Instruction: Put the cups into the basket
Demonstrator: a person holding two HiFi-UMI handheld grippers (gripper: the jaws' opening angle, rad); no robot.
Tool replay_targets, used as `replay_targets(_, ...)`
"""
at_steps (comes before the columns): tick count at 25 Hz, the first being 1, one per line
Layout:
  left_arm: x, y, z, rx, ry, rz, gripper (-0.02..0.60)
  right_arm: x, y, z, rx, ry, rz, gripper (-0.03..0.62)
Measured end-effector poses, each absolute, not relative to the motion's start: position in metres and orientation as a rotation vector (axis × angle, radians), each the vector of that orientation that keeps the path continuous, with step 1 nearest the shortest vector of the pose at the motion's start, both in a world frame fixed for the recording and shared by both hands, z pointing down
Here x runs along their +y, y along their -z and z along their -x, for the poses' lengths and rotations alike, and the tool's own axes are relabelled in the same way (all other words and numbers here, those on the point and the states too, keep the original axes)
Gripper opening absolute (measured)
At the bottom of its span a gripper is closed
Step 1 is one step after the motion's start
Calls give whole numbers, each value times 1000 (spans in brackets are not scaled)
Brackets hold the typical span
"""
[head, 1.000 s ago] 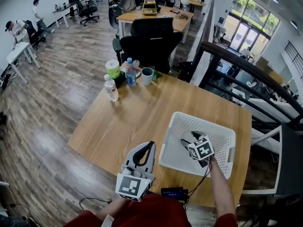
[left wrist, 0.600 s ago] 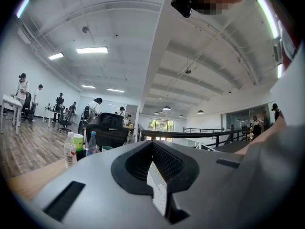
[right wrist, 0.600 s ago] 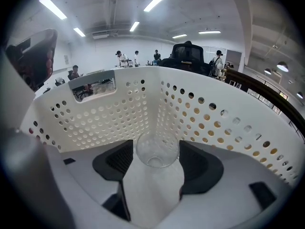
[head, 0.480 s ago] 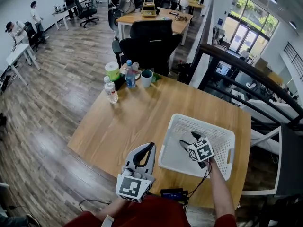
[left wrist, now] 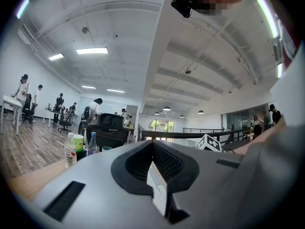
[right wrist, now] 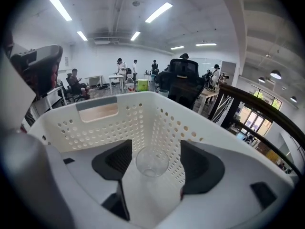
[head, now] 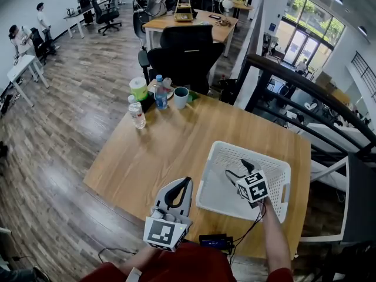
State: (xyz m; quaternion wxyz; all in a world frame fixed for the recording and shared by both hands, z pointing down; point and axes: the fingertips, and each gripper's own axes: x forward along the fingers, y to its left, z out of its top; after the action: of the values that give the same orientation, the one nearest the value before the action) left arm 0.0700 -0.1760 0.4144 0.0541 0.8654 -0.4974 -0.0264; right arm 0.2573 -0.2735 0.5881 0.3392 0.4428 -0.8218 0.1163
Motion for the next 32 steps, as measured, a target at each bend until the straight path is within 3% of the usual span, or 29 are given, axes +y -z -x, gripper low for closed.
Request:
replay_targets(19, -179, -413, -79, -1471, 106, -2660, 6, -225, -439, -240, -2396, -16, -1464, 299)
replay_targets(32, -178, -413, -78, -1465, 109, -2674, 6, -153, -395, -232, -2571, 11, -1778, 298)
